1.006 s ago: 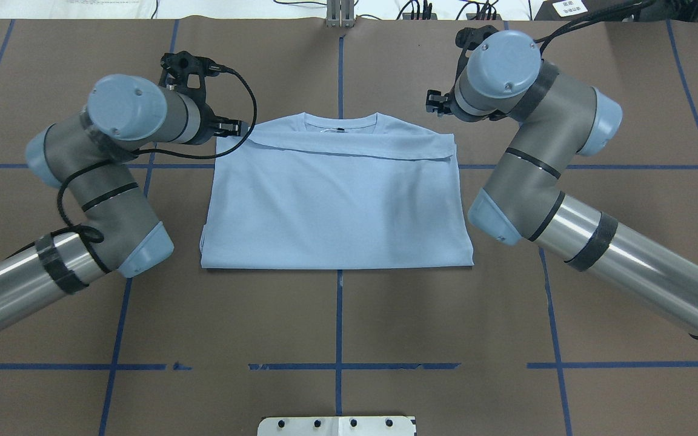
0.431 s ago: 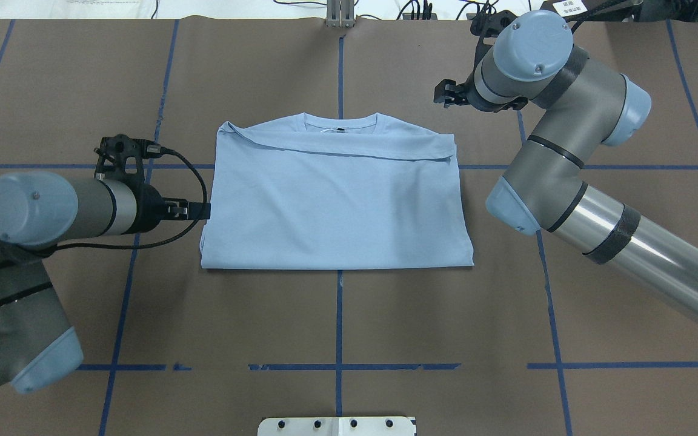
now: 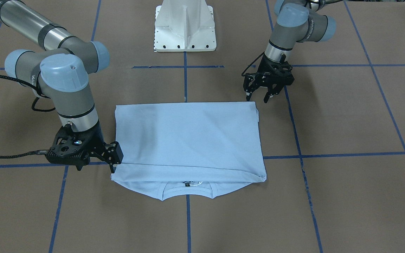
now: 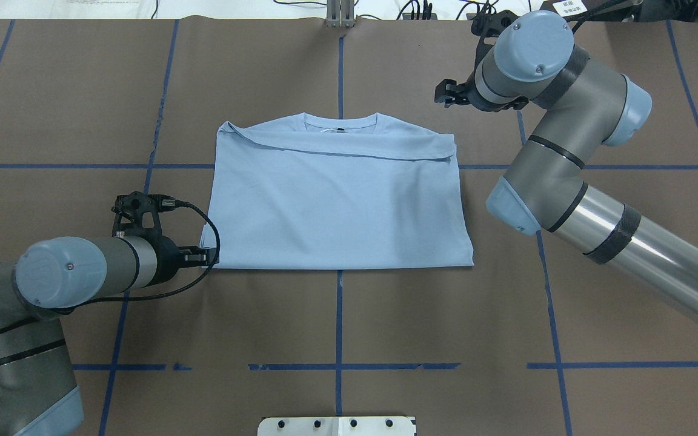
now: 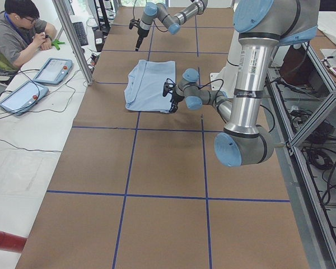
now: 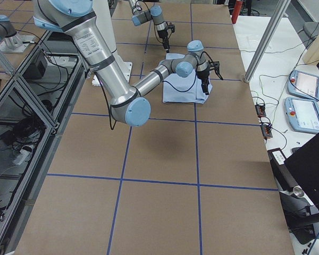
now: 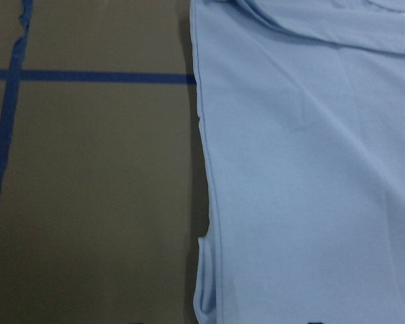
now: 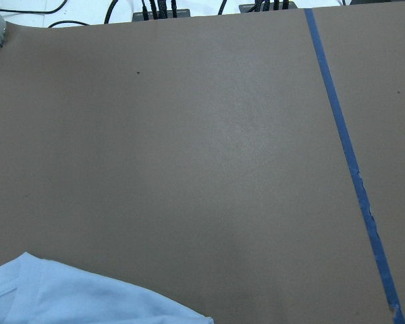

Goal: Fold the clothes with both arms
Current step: 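Release the hem and move the left gripper to the folded shirt's side edge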

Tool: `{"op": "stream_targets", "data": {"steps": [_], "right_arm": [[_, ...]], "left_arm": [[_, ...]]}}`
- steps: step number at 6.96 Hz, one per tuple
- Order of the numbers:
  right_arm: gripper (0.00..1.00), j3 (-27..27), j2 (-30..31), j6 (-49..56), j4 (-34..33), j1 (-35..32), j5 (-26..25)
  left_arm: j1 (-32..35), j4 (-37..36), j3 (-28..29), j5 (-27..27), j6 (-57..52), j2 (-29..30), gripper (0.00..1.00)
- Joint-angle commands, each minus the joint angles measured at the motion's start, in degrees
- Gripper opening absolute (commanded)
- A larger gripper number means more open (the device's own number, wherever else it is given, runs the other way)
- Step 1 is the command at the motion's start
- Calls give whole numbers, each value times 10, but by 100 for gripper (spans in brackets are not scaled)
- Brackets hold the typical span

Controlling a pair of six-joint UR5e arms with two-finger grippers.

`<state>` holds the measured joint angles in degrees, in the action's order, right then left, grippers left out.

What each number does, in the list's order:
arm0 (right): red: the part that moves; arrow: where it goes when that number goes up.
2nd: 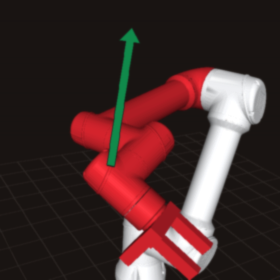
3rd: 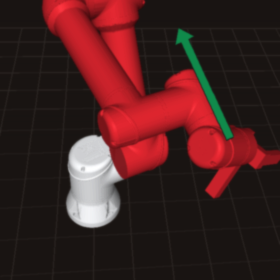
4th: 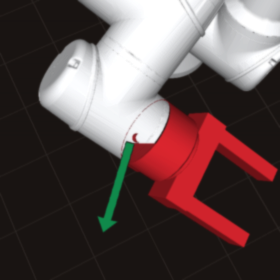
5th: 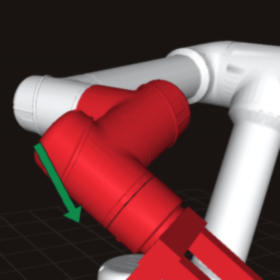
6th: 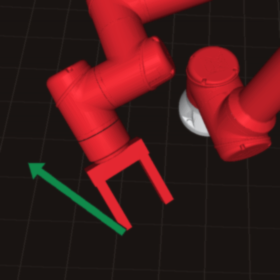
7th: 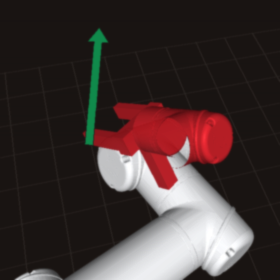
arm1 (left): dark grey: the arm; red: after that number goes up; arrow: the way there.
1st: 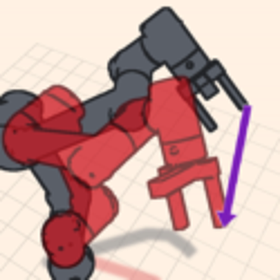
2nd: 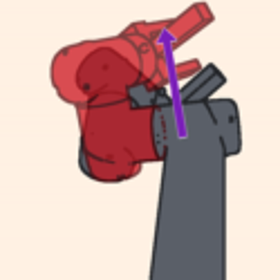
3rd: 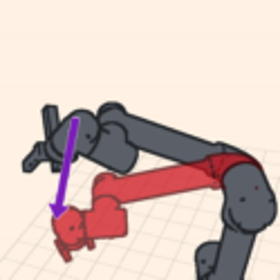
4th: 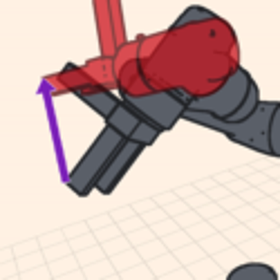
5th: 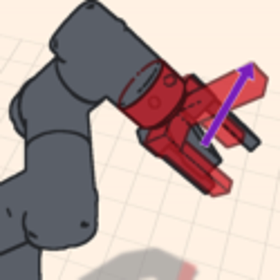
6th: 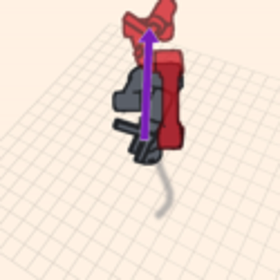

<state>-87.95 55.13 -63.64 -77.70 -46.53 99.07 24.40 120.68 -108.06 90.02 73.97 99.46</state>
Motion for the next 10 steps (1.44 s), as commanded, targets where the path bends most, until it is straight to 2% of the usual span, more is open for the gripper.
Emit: {"op": "stream_targets", "data": {"steps": [1, 3, 5, 6, 7, 10], "right_arm": [[100, 0, 1, 0, 0, 0, 0], [100, 1, 2, 0, 0, 0, 0], [100, 1, 6, 0, 0, 0, -1], [100, 1, 6, 0, 0, 0, -1], [100, 1, 6, 1, 0, 0, -1], [100, 1, 6, 0, 0, 1, -1]], "left_arm": [[-5, 0, 29, -2, 5, 21, 62], [-5, 0, 36, -2, 5, 28, 58], [-6, 0, 45, -2, 5, 28, 47], [-5, 0, 48, -2, 6, 29, 28], [-5, 0, 47, -2, 6, 29, 0], [4, -1, 42, -5, -8, 24, 0]]}}
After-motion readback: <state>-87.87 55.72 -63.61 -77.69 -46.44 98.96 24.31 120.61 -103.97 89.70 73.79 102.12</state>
